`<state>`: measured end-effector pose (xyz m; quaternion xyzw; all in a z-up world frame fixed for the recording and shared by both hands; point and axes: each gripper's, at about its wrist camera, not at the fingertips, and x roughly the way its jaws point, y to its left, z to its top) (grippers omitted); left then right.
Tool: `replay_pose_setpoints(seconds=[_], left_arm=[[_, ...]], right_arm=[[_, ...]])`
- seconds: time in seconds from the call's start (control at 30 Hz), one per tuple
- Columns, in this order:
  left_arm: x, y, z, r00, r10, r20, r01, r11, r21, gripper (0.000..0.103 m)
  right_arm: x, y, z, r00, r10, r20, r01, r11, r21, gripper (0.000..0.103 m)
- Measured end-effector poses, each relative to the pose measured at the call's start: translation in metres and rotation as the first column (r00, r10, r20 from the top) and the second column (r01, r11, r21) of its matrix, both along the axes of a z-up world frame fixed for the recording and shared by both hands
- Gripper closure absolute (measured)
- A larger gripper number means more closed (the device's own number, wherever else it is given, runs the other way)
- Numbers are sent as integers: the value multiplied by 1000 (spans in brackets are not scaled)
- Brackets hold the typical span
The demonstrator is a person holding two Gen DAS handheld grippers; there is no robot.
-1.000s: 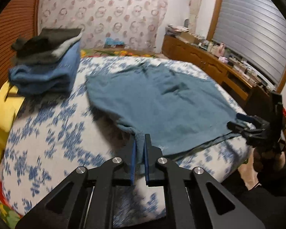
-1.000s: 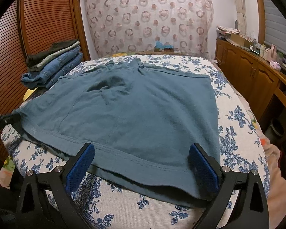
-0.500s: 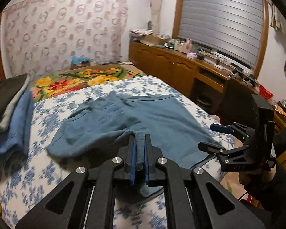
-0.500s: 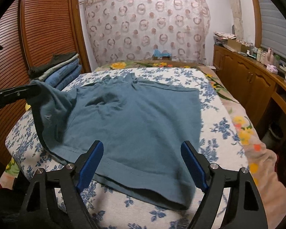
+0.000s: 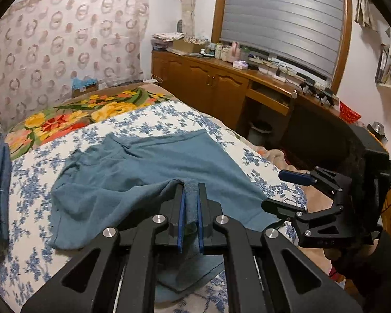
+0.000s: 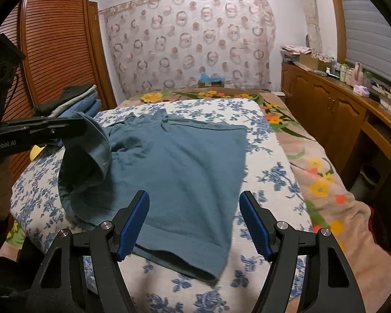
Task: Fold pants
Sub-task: 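Lift the held leg with the left tool, fold it over, open, then lower the right tool onto the shorts' hem edge and close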
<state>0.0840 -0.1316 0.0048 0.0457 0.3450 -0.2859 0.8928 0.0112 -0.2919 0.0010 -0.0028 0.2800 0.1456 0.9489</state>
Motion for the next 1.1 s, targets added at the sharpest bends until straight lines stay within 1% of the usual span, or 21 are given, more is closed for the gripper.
replay_pose_setpoints(seconds=[0.07,0.13,0.17,0.2,0.23,0.27,0.3,0.33,0.37,0.53,0.73,0.87,1.07,1.1], left_arm=[[2,-4,-7,1000,4,-14,-4,1000,9,94],[3,-5,-11,1000,13,-20,-12,1000,22,89],[3,-5,-11,1000,15,-20,-14,1000,26,81],[3,-5,-12,1000,22,-18,-21,999,30,66],[3,-4,-12,999,29,-16,-29,999,31,57],[2,-1,-12,999,38,-7,-38,999,23,45],[2,0,-11,999,43,-4,-43,999,23,29],[2,1,-11,999,49,0,-49,998,25,22],[1,3,-11,998,56,6,-56,998,20,20],[1,17,-17,996,90,-13,-89,996,32,20],[-3,47,-41,989,136,-63,-133,990,51,20],[-10,66,-53,982,166,-84,-163,986,43,20],[-21,89,-60,971,227,-68,-225,974,42,20],[-22,91,-60,970,235,-62,-233,972,43,24]], right_arm=[[0,-1,-3,1000,-11,-4,11,1000,1,29],[0,0,-5,1000,-20,-8,20,1000,3,29],[1,-1,-6,1000,-24,-10,24,1000,4,29],[2,-1,-6,1000,-26,-13,26,1000,6,29],[2,-1,-6,999,-29,-16,29,1000,7,29],[2,0,-7,999,-31,-17,31,999,9,29],[2,2,-7,999,-32,-19,32,999,10,29],[3,3,-7,999,-31,-19,31,999,11,29],[4,3,-6,999,-30,-19,31,999,11,29],[4,7,-3,1000,-21,-17,21,1000,9,29],[8,5,-4,1000,6,-17,-6,1000,9,29],[18,10,-5,999,34,-21,-33,999,10,35],[33,23,-6,996,82,-31,-82,997,12,45],[36,25,-6,995,91,-34,-90,996,13,46]])
